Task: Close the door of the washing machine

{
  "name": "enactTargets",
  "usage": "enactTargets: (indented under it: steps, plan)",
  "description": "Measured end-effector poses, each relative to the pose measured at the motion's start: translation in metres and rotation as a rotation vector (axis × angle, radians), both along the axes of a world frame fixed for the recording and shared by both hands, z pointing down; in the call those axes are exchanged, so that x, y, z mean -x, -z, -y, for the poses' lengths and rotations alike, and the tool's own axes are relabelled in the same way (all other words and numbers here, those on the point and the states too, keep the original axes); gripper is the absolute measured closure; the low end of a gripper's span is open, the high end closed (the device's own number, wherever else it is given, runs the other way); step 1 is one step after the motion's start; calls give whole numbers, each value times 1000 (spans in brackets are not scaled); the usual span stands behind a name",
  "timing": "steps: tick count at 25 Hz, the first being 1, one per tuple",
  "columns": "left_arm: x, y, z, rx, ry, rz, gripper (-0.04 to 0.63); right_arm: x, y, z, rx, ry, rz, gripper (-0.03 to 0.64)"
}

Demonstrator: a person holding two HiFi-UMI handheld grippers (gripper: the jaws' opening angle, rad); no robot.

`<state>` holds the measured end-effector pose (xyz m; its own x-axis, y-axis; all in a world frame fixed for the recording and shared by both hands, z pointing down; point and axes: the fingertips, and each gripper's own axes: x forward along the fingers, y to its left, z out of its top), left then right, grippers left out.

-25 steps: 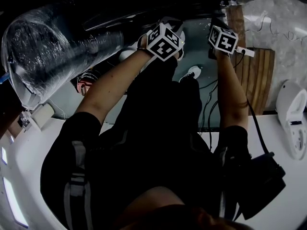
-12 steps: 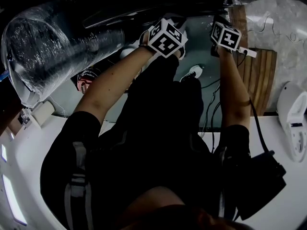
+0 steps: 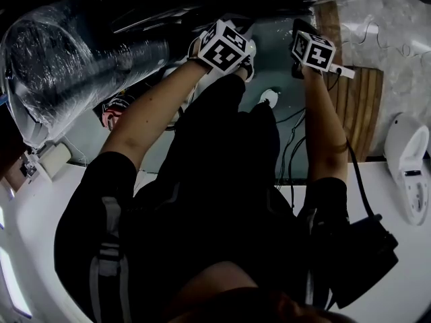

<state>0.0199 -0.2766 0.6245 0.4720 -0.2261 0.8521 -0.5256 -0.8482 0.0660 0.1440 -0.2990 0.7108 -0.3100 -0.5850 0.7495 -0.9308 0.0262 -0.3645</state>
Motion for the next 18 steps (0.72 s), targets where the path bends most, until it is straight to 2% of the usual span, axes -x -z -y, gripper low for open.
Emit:
enactTargets:
  steps: [3,9,14,18]
  plan:
    - [-2,7,-8,3,38,-31,592,-5,13,-13,10,-10,-5,612]
    - [0,42,-22,-9,159,-126,592,-6,68,-30,-66,51,1,612]
    - [7,86,-39,-78,206,-176,592,-3,122,-47,-129,120,17,613]
    - [19,124,-51,-159,274,-214,592,0,167,-56,-205,194,-46,612]
